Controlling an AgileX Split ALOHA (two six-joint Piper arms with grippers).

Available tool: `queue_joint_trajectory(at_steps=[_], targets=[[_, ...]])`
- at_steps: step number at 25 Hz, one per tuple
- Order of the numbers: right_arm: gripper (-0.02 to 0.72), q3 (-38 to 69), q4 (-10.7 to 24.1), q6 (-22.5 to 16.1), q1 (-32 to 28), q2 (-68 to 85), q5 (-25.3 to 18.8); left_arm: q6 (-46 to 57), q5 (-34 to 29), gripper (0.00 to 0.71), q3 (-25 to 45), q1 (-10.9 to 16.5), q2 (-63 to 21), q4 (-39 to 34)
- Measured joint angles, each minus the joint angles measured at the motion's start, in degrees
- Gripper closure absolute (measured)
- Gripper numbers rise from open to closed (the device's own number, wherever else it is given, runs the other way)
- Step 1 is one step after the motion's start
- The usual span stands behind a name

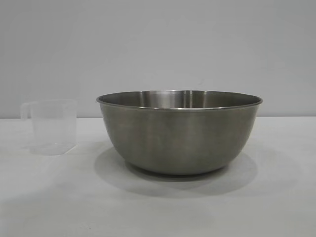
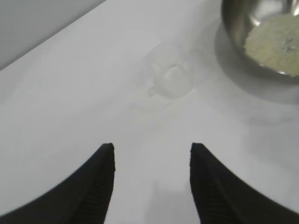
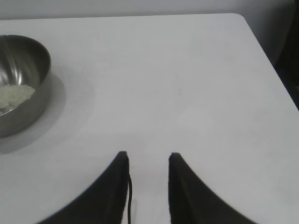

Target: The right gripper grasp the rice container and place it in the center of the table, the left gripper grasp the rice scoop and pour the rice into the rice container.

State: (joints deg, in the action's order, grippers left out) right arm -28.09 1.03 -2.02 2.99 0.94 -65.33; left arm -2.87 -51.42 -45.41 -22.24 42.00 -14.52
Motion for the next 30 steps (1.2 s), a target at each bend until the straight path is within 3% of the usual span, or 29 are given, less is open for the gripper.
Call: queue_joint_trajectory(at_steps=[13,19,24,28,30], targets=[[0.496,0.00,0.00,0.00,0.00,0.00,0.00,1.14,-10.72,0.392,-0.47,0.00,-26.69,10.32],[0.496,0.00,0.00,0.00,0.00,0.00,0.00,1.14,-19.97,0.392,-0.47,0.00,-36.26,12.94],[0.496,0.00,0.00,0.00,0.00,0.00,0.00,1.23,-21.92,0.186,3.94,0.00,-42.70,14.76],[0.496,0.00,0.00,0.00,0.00,0.00,-0.11,1.23,-22.03,0.193,9.52,0.00,-43.21,15.06],[0.496,0.00,0.00,0.00,0.09,0.00,-0.11,1.23,-21.87,0.253,12.41,0.00,-43.21,15.65]])
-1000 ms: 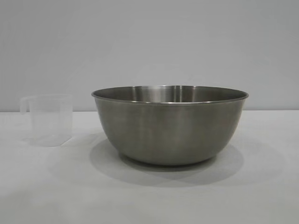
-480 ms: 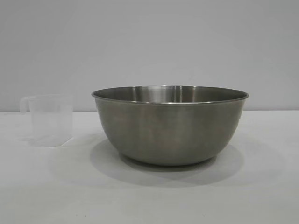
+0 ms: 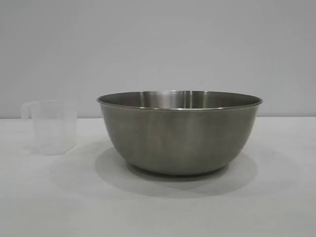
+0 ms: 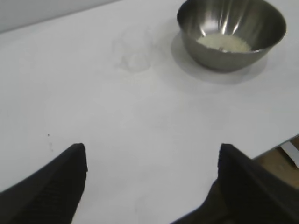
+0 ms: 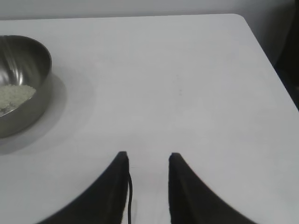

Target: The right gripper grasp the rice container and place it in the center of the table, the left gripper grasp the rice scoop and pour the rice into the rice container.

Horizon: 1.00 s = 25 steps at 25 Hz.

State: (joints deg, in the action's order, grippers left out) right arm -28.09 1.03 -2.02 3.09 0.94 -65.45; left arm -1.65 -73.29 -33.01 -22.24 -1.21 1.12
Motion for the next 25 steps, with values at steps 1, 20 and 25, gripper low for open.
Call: queue_joint_trajectory(at_steps=[1,20,25], targets=[[0.496,0.00,0.00,0.00,0.00,0.00,0.00,0.00,0.25,0.249,1.29,0.00,0.00,0.30],[0.496,0.00,0.00,0.00,0.00,0.00,0.00,-0.51,8.30,0.249,4.89,0.00,0.00,-0.64],[0.496,0.00,0.00,0.00,0.00,0.00,0.00,-0.51,8.74,0.249,4.89,0.00,0.00,-1.88]])
